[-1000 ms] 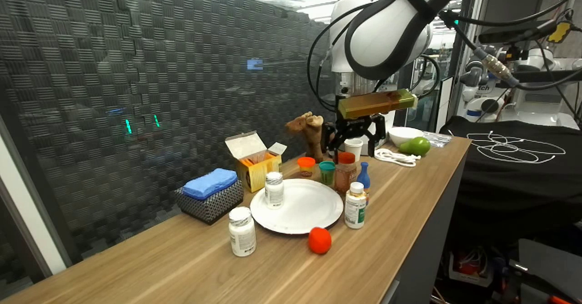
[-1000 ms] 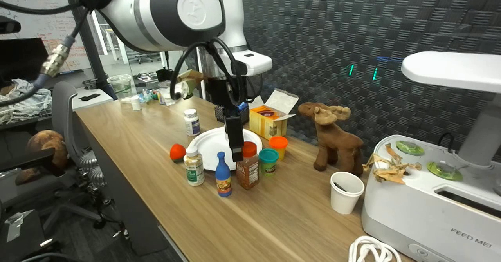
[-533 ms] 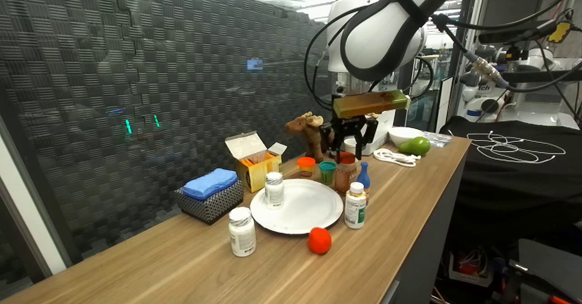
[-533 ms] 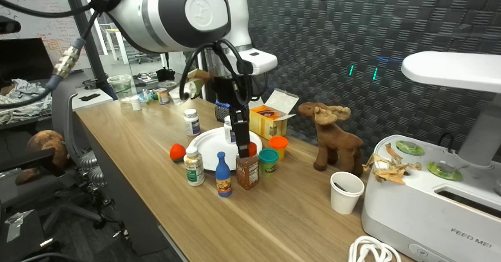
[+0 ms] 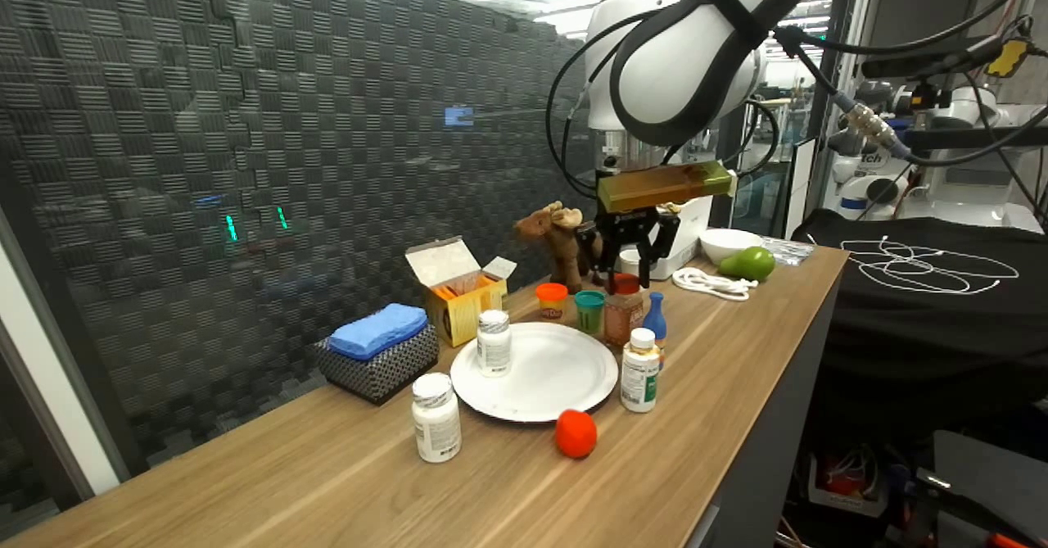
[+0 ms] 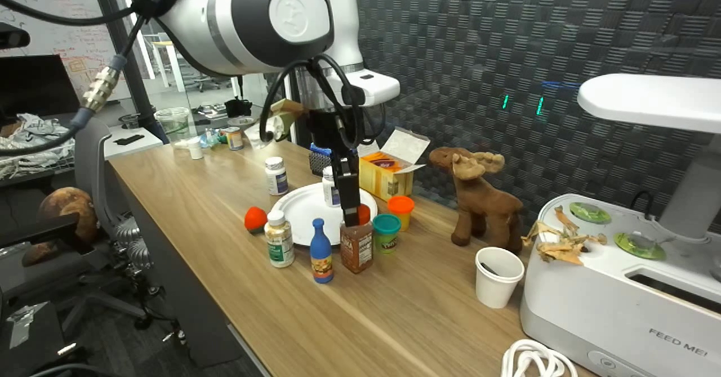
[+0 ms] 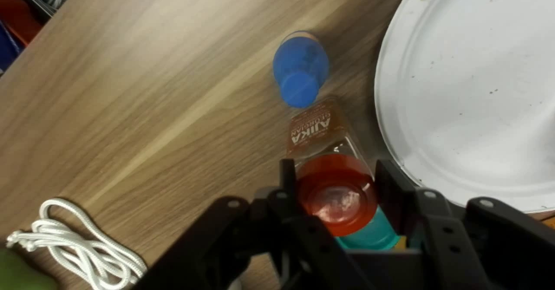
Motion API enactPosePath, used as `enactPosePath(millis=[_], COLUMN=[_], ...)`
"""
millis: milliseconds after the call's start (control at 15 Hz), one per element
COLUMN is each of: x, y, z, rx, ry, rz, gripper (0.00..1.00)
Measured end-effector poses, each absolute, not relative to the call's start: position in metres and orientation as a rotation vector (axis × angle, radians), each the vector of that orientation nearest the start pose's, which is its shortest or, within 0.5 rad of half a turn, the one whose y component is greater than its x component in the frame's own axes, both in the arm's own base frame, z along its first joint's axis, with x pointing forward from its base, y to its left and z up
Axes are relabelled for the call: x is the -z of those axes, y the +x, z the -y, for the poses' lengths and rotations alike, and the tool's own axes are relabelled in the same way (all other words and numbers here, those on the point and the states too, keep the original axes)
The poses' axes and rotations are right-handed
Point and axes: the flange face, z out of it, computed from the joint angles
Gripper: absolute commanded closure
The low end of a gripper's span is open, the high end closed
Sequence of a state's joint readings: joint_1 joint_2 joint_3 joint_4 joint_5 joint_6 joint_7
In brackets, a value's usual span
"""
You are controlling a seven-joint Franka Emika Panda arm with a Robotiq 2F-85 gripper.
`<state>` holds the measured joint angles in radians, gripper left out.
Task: Place the bottles and orange plush toy on the white plate
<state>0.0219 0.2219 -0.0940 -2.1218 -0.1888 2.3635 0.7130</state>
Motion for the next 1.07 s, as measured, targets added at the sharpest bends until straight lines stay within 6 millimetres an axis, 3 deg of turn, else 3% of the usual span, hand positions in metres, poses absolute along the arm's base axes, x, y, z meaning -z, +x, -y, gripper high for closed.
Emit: enactPosePath(millis=[133,333,533,667,867,1067], x=[-0.318,-0.350,-0.391,-0.407,-0.403,-0.376], y=[0.571,0.577,0.589,0.599,0.608,0.616], z=[0.041,0.029,0.000,-0.022,-0.047,-0.061], rx=[0.085,0.105,0.208,0.270,0.279,0.212], ry=[-3.134,-3.171,-3.200,-3.201,-3.208,-3.208], rz=[-1.074,-1.070,-0.984,-0.917,-0.823,-0.751], gripper=[0.76,0.76,0.76,0.76,0.76,0.76])
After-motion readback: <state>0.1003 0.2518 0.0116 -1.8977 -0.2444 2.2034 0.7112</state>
